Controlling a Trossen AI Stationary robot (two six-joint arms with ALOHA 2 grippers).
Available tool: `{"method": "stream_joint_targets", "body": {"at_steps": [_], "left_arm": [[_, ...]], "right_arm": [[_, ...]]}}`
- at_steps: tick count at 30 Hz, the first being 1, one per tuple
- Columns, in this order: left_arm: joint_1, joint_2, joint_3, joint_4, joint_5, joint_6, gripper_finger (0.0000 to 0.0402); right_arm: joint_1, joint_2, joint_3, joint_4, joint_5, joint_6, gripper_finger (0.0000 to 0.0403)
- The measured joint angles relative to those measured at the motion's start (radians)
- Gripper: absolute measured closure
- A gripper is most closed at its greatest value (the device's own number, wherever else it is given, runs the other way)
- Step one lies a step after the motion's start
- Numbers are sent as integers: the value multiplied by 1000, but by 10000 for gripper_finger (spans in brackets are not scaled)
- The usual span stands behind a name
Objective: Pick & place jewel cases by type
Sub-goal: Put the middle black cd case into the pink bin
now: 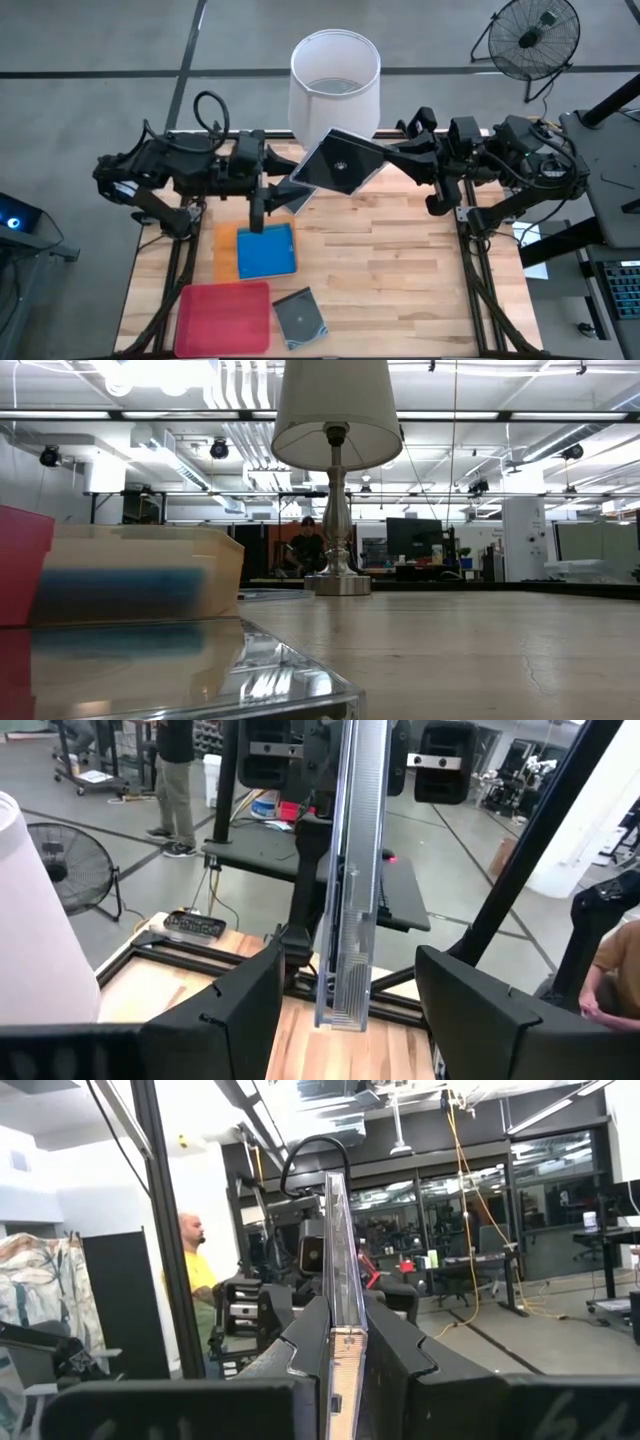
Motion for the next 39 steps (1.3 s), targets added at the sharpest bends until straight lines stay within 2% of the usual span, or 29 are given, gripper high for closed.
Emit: {"method": "stream_joint_targets", "body": {"at_steps": [7, 11, 22, 39], "left_arm": [[5, 3, 0, 1, 1, -21, 202], [5, 3, 0, 1, 1, -33, 228], [7, 6, 0, 0, 7, -27, 386], [7, 6, -1, 7, 25, -23, 392]], "right_arm": [[0, 0, 0, 0, -16, 4, 369], [0, 4, 0, 0, -18, 6, 369], [-1, 6, 0, 0, -18, 13, 369], [0, 5, 0, 0, -20, 19, 363]]}}
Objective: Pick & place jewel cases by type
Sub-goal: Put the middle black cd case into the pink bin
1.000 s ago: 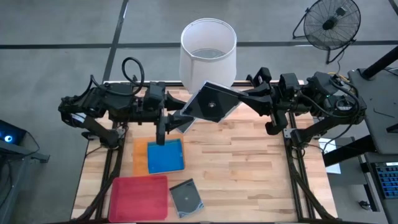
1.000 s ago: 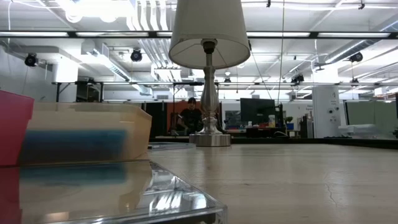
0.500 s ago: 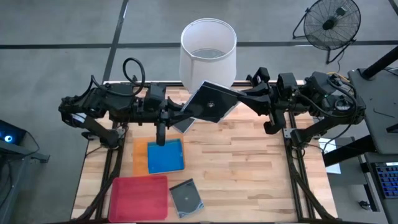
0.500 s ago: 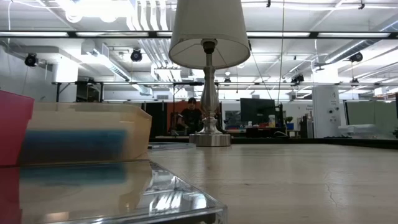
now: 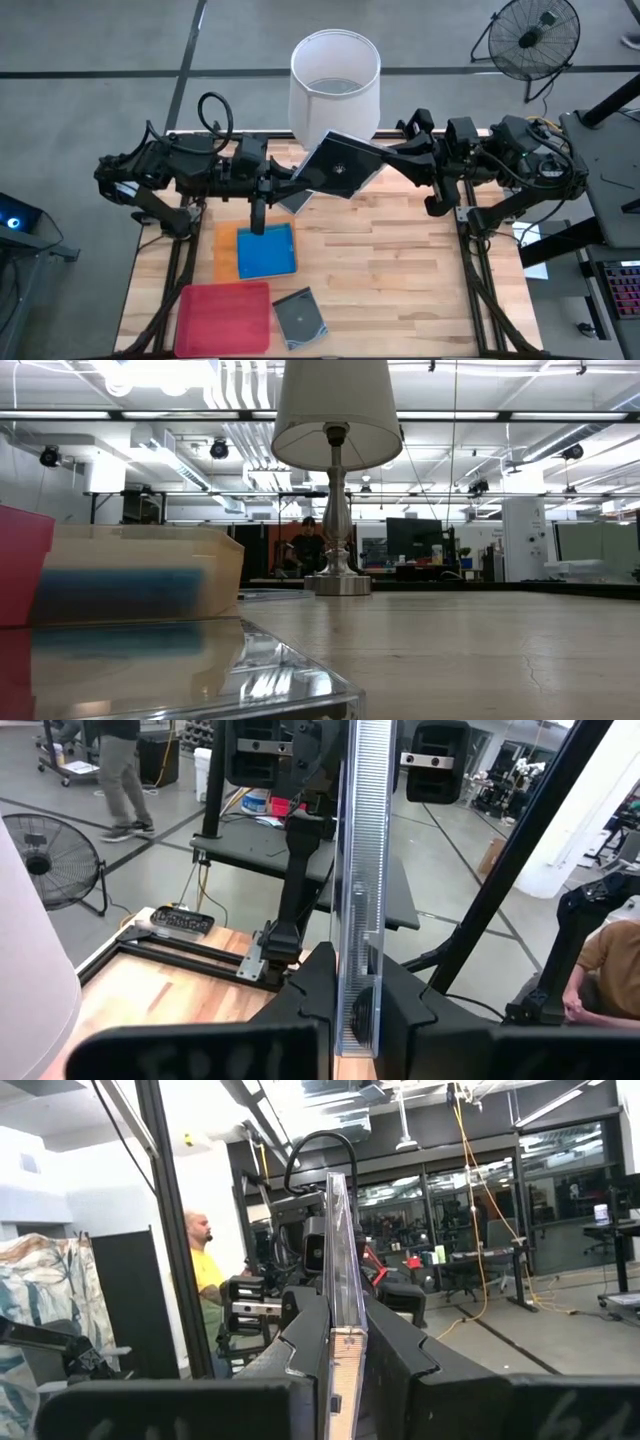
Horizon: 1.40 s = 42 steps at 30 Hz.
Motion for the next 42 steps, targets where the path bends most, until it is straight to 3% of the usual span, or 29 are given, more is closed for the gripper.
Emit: {"method": "stream_joint_targets", "body": {"at_steps": [5, 16, 22, 34, 42], "left_arm": [[0, 0, 0, 0, 0, 0, 393], [0, 0, 0, -1, -1, 1, 394], [0, 0, 0, -11, -1, 2, 394], [1, -31, -1, -58, -6, -3, 394], [-2, -77, -1, -243, 26, -157, 394]], "right_arm": [[0, -1, 0, 1, -1, 22, 343], [1, -8, 0, 3, 2, 26, 241], [1, -41, 0, 7, 5, -2, 207], [0, -166, 1, -59, 7, -30, 209], [0, -208, 1, -192, 8, -20, 218]]}}
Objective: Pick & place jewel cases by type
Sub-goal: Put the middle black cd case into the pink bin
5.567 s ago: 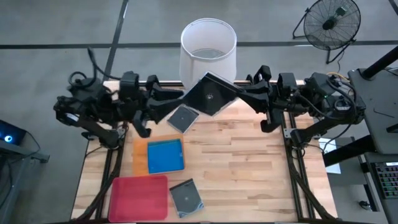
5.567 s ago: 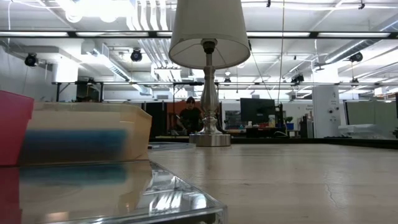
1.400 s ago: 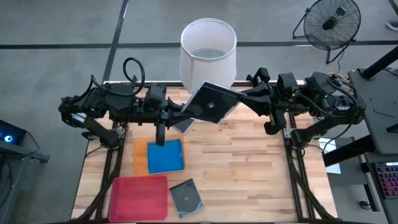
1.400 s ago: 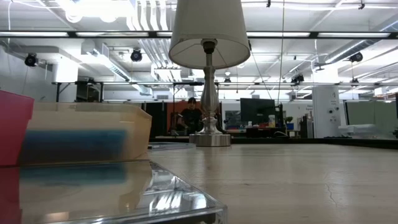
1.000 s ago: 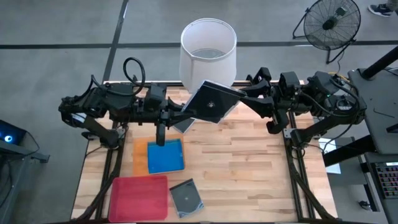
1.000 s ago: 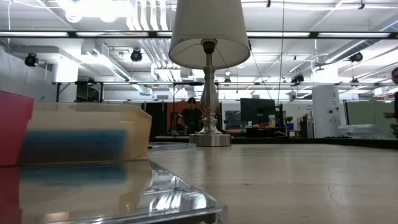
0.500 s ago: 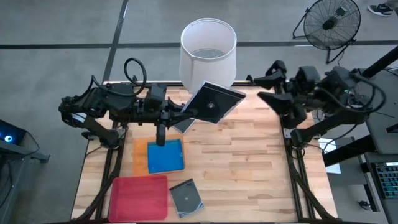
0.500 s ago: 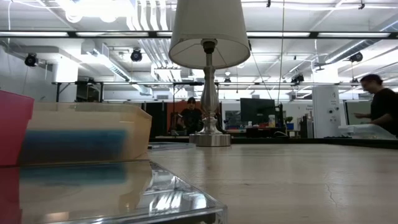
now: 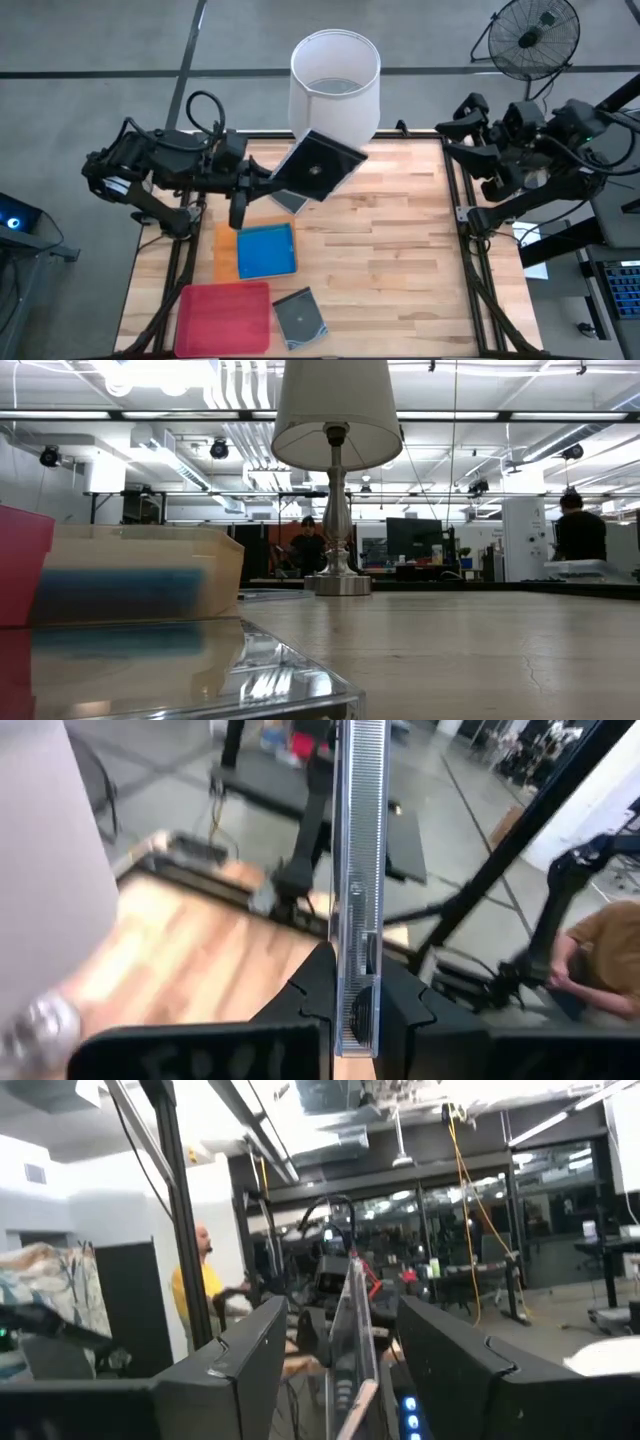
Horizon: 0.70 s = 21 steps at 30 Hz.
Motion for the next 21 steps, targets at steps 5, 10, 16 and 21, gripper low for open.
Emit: {"method": "stream_joint_targets", "body": {"at_steps": [5, 10, 16, 21], "left_arm": [[-19, -6, 0, -132, 73, -155, 394], [-67, -7, 0, -269, 89, -331, 394], [-164, -7, -1, -404, 108, -568, 394], [-279, -7, -20, -507, 101, -773, 394]], "right_arm": [[0, 10, 0, -46, 0, 0, 225], [-1, 31, 0, -77, 0, 0, 231], [0, 60, 0, -101, -1, 0, 232], [0, 79, -1, -122, -1, 0, 232]]}}
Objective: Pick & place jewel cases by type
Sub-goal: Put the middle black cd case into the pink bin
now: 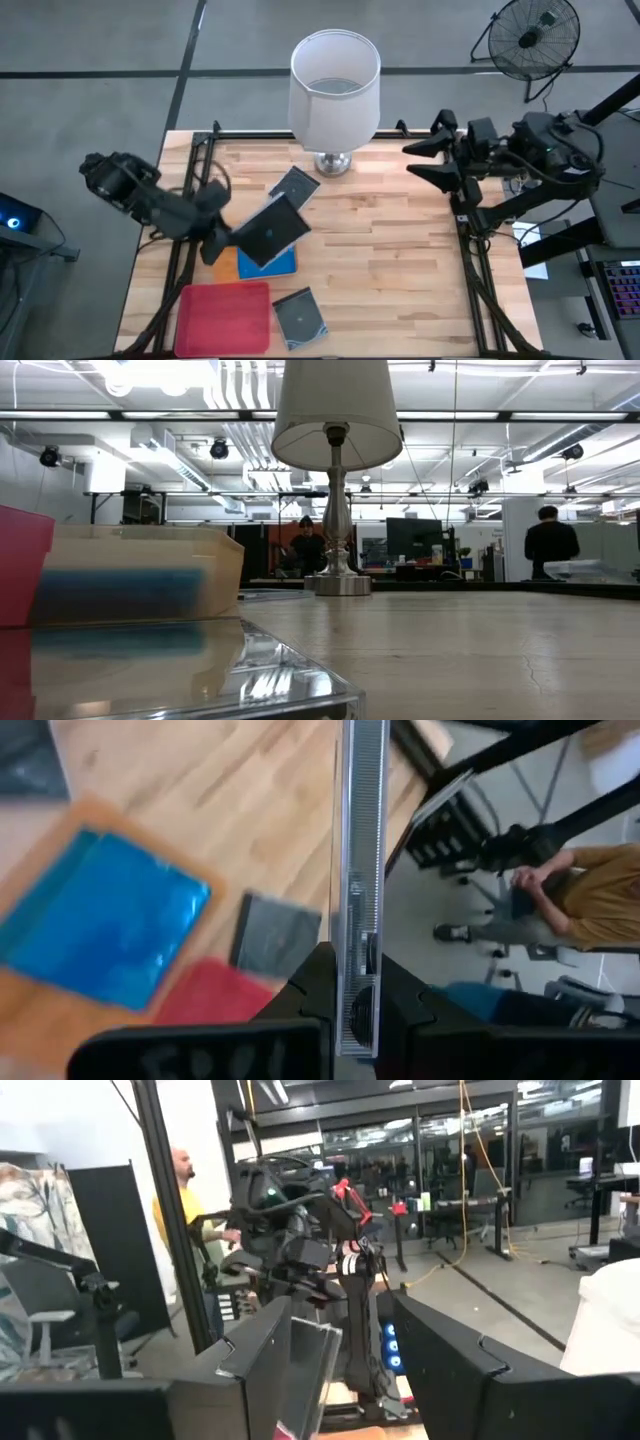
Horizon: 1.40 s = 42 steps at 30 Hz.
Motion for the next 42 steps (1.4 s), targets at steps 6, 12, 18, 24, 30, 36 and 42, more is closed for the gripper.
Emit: {"method": "stream_joint_targets", "body": {"at_steps": [6, 12, 18, 24, 30, 36, 42], "left_arm": [[-140, -7, -131, -1, -24, -232, 394], [-292, -18, -309, 142, -68, -478, 394], [-446, -25, -443, 249, -163, -738, 394], [-543, -26, -523, 265, -205, -929, 394], [-565, -29, -601, 269, -216, -1008, 394], [-565, -29, -696, 331, -166, -1017, 394], [-572, -32, -792, 455, -134, -1029, 394]], "right_arm": [[0, 21, -1, -1, 0, 0, 232], [0, 29, -1, 0, -2, 0, 232], [0, 31, -1, 0, -2, 0, 232], [0, 31, -2, 0, -2, 0, 232], [0, 31, -2, 0, -2, 1, 232], [0, 31, -2, 0, -2, 10, 232], [0, 30, -2, 1, -1, 19, 232]]}}
